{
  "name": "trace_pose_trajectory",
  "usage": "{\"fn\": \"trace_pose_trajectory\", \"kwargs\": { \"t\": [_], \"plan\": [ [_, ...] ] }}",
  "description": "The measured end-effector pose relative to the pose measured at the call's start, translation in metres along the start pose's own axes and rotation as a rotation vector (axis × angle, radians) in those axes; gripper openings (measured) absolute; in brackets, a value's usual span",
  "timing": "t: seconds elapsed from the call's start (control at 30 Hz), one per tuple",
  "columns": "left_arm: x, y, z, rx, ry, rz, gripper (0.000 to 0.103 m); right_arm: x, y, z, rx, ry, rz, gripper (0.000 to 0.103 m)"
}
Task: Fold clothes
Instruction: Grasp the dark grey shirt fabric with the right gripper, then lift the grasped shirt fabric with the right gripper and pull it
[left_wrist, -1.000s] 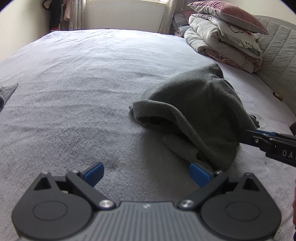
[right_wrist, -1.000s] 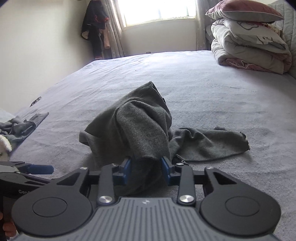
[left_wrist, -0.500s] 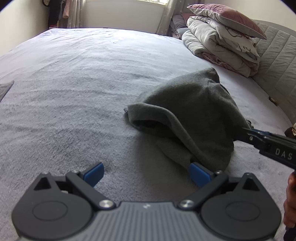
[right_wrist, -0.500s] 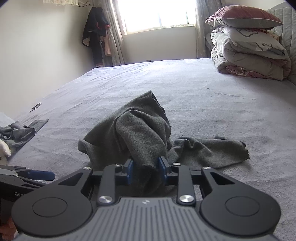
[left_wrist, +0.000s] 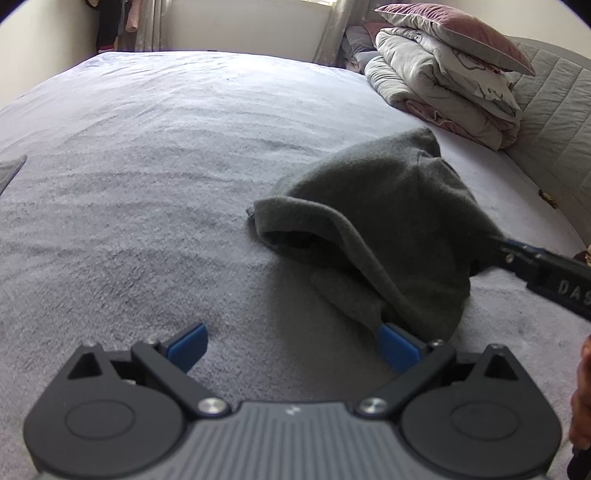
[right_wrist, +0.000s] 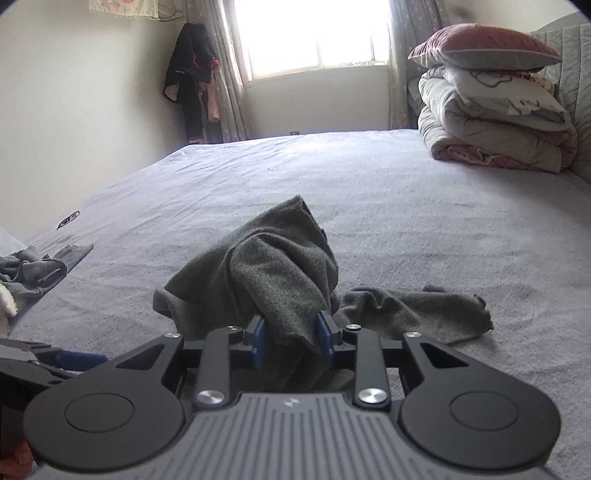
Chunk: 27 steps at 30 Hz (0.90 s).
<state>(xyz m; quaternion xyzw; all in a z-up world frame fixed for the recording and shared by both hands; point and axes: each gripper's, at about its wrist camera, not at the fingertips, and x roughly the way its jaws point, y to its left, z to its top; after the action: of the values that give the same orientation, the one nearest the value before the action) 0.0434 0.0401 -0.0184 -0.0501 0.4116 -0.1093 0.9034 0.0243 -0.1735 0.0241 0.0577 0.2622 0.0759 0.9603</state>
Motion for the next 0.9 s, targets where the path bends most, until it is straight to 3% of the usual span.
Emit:
{"fn": "trace_pose_trajectory", "kwargs": {
  "t": [0.13,0.33,0.9],
  "plan": [
    [0.0,-0.003,-0.001,0.012,-0.002,-0.006,0.1,-0.004,0.001,0.001,-0.005,-0.017,0.018,0.019],
    [0.0,-0.001,0.001,0.008,-0.007,-0.018,0.098,-0.005,-0.003,0.004,0.031,-0.002,0.056,0.008],
    [-0.006,-0.003,0.005,0.008,-0.072,-0.046,0.096,-0.035,-0.012,0.018,0.081,-0.071,0.1,0.005]
  ]
}}
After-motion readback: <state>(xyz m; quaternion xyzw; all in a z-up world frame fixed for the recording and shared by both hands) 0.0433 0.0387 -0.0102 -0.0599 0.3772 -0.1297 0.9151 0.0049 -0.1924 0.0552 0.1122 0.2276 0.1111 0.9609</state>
